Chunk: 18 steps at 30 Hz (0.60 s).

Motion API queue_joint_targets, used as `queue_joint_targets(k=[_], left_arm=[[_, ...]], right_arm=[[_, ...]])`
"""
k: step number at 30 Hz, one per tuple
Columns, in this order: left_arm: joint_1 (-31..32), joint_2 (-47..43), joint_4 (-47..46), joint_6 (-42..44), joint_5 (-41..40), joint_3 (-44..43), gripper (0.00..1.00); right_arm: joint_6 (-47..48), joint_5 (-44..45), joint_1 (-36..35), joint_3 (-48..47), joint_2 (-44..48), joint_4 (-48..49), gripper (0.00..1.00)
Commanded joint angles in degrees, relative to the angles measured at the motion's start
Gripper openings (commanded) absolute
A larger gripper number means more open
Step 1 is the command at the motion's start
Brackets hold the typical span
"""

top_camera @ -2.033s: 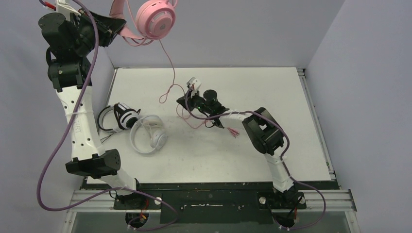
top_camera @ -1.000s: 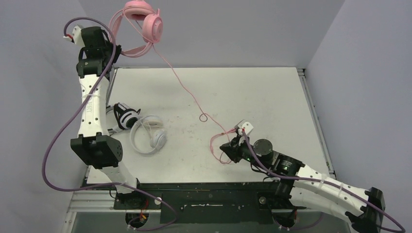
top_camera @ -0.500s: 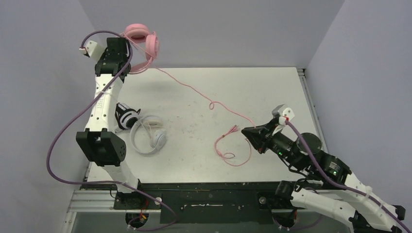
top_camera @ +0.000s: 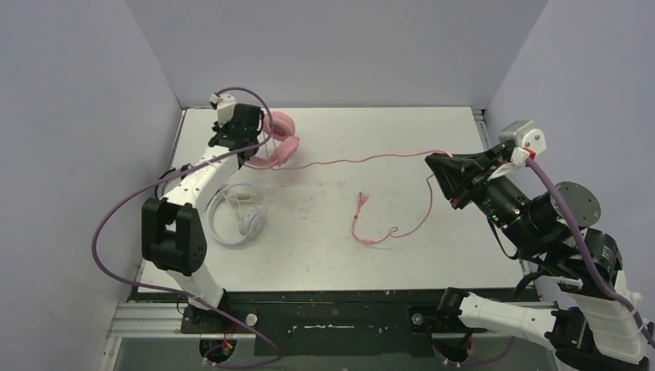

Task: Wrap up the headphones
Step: Place the headphones at the center of the board.

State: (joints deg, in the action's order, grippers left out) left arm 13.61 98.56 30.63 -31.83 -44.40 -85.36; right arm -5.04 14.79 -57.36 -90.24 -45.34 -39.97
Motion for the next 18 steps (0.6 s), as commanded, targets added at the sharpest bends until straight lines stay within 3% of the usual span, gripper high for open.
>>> queue_joint_targets(k=[1,5,11,18], left_arm=[[4.8,-9.8,-24.7,18.5,-0.9,8.1,0.00],[7.3,-15.6,-29.8,26.2,7.8,16.7,0.00],[8.6,-21.0,-23.8,30.8,19.9,19.8,0.00],[11.8,-22.2,-18.6,33.7,18.8,21.8,0.00]], right_arm=[[5.3,5.9,-0.1,-5.4,-4.7,0.0,0.00],[8.9,8.5,-0.2,-9.2,-8.6,0.0,0.00],[13.5,13.8,-0.4,-15.0,-14.6,-0.6,0.00],[17.9,14.6,-0.4,-25.6,-23.6,1.4,0.00]])
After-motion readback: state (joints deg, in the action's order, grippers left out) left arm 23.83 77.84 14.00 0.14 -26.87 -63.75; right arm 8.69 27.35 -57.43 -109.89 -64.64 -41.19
